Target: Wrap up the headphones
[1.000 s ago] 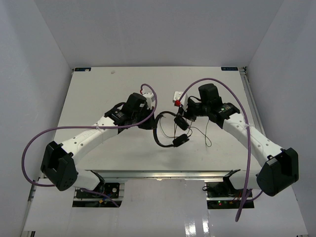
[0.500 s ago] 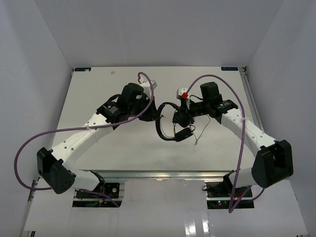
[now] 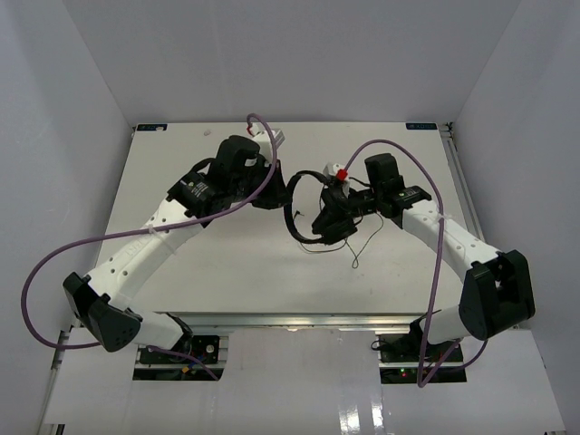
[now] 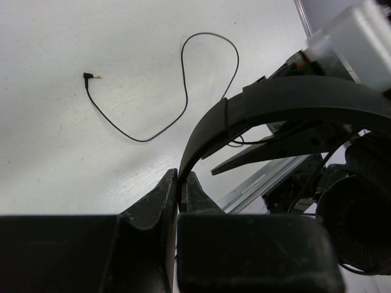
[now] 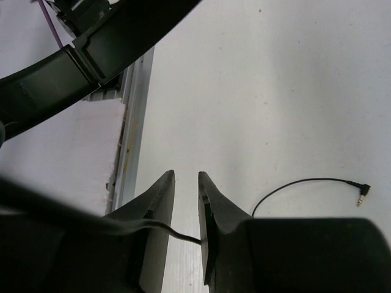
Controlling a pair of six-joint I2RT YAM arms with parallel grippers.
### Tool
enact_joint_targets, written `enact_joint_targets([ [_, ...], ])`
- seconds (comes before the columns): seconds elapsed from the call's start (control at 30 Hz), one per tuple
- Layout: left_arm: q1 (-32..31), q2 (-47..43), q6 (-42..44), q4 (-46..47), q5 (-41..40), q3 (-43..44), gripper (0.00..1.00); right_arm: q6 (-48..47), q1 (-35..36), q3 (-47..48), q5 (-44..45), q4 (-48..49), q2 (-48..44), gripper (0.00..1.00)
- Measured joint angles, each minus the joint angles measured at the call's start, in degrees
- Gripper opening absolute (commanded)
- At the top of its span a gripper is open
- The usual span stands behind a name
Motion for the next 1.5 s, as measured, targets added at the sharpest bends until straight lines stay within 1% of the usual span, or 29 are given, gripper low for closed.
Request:
enact_joint_targets([
  [0.13,0.0,0.4,-0.5,-0.2,-0.4,3.6,0.0,0.4,0.1,-0.7,-1.4,0.7,1.0,0.36],
  [0.27,0.1,0.4,-1.1,0.3,-0.6,5.9,0.0,0.3,0.1,-1.0,-2.7,0.9,1.3,0.37],
  [0.53,0.1,0.4,-1.7,-0.3,-1.5,7.6,0.0,0.2,0.1,-3.2,-5.7,1.5,1.2,0.38],
  [0.63,0.1,0.4,-1.9,-0.4,-2.2,9.3,0.0,0.2,0.0,-4.3,-6.8,1.8,1.1,0.42],
  [0.73,0.1,0.6,-1.9,-1.4,-3.4,12.5,0.0,0.3,0.0,-6.0,-7.8,3.0,0.8,0.46],
  [0.83,0.1,0.7,-2.0,-2.1,-4.7,16.6,0.0,1.2,-0.1,-8.2,-8.7,4.5,-0.1,0.46],
  [0.87,0.4,1.1,-2.1,-2.7,-5.4,19.9,0.0,1.9,-0.2,-10.1,-9.1,6.3,-1.1,0.47],
  [1.0,1.0,1.8,-2.1,-2.9,-6.6,23.6,0.0,3.0,-0.2,-12.4,-9.7,8.6,-2.6,0.46],
  [1.13,2.8,3.3,-1.9,-3.3,-8.3,27.4,0.0,6.1,-0.2,-16.1,-10.6,14.4,-5.4,0.44],
  [1.27,5.2,4.9,-1.9,-3.3,-9.9,28.6,0.0,9.6,-0.3,-19.5,-11.6,19.6,-9.3,0.42],
  [1.37,7.5,5.9,-2.3,-3.2,-10.7,28.8,0.0,10.9,-0.3,-20.6,-11.7,22.2,-11.2,0.36],
  [1.5,10.4,7.2,-3.3,-3.1,-11.5,28.8,0.0,11.4,-0.3,-21.4,-10.4,23.2,-13.8,0.21],
])
